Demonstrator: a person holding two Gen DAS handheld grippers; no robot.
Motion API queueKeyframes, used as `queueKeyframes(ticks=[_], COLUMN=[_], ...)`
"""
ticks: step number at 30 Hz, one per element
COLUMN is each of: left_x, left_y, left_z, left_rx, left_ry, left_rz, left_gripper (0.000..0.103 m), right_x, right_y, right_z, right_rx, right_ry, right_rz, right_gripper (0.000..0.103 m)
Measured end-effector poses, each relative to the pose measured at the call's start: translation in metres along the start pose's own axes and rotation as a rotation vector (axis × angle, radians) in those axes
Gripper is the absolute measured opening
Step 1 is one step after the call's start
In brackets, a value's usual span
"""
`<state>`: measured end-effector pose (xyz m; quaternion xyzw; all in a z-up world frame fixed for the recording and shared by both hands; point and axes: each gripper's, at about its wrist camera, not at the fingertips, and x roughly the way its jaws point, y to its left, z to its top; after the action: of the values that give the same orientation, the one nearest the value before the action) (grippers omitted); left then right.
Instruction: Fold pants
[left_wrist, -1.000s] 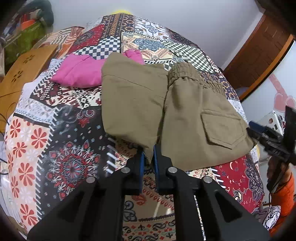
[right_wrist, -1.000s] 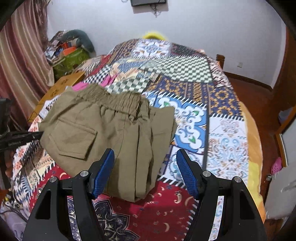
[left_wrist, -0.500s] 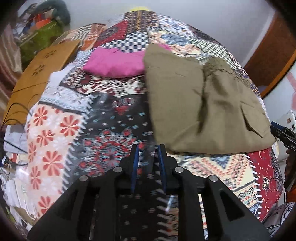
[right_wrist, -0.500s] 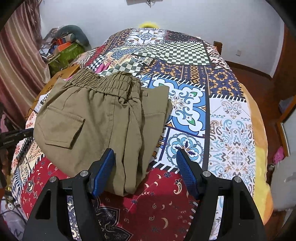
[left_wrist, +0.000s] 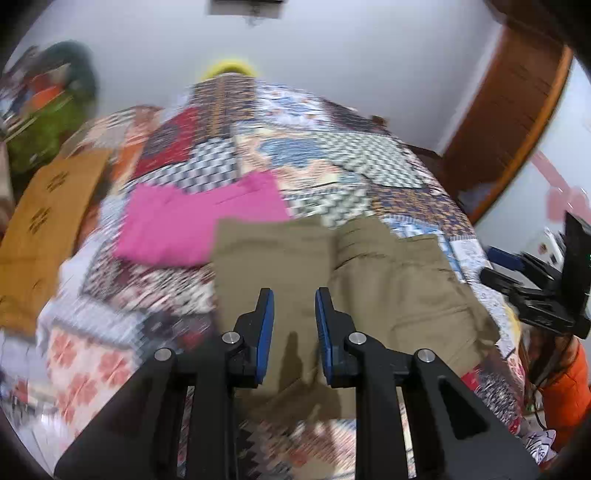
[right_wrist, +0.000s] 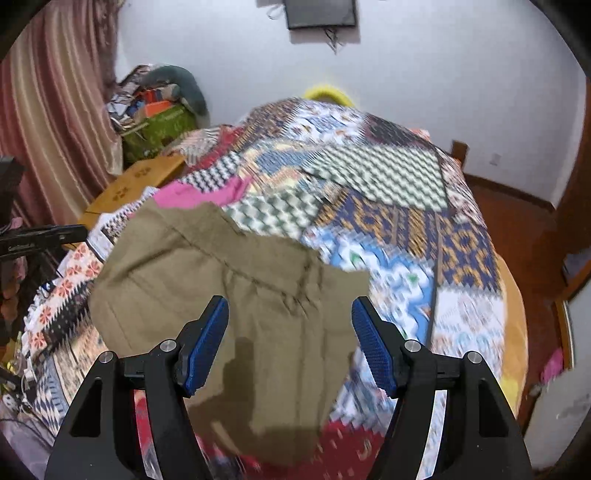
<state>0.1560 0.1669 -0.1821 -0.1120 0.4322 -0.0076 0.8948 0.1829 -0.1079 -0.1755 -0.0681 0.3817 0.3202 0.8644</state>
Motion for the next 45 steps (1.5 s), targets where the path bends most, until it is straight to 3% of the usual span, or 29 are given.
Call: queueKeyframes(ticks=[5,13,16,20,24,30,33,39,41,45], left_x=[0.038,0.100,0.111,0.124,0.109,0.073,0.052,0.011,0.001,-0.005], left_y=[-0.031,-0.048,-0.046,-0.044,-0.044,-0.049,-0.045,-0.030,-0.023,-0.011], left_z=[0.020,0.029,0.030,0.024,0.027,0.026,0.023,0.011,0.006,-0.008], left_rx=[0.069,0.148,0.150,0.140,0.128,0.178,0.166,0.135,0.118,0.089], left_ry=[0.052,0.116,0.128,0.165,0.131,0.053,0.015,-0.065,-0.075,-0.047], left_rz=[-0.071,-0.060,-0.042,-0.031,-0.023,0.058,0.054,0.076,0.074,0.086], left_gripper=[0.021,0.021,0.031,0.033,0.033,0.033,0.034,0.057,0.057,0.057], right_x=[0.032,0.075,0.080,0.084,0.076,0.048,0.031,0.001,-0.007,-0.013], right_y=[0.004,-0.005,-0.013,-0.015,-0.012,-0.012,-0.015,-0.017,-0.015,-0.011], right_z=[0.016,0.010,0.009,0.010,0.014,0.014,0.013,0.011,0.008,-0.001], right_rx=[-0.010,-0.021,-0.021,-0.019,-0.040,-0.032,-0.007,0.021,0.023,0.019], right_ry=[0.037,0.133,0.150,0.170,0.164,0.137,0.106,0.060,0.051,0.061], right_rz=[0.077,0.068,0.059,0.061,0.035,-0.001,-0.018,-0.047,-0.054,-0.067], right_gripper=[0.035,0.031,0.031,0.031,0.031,0.032,0.039,0.043,0.053,0.055])
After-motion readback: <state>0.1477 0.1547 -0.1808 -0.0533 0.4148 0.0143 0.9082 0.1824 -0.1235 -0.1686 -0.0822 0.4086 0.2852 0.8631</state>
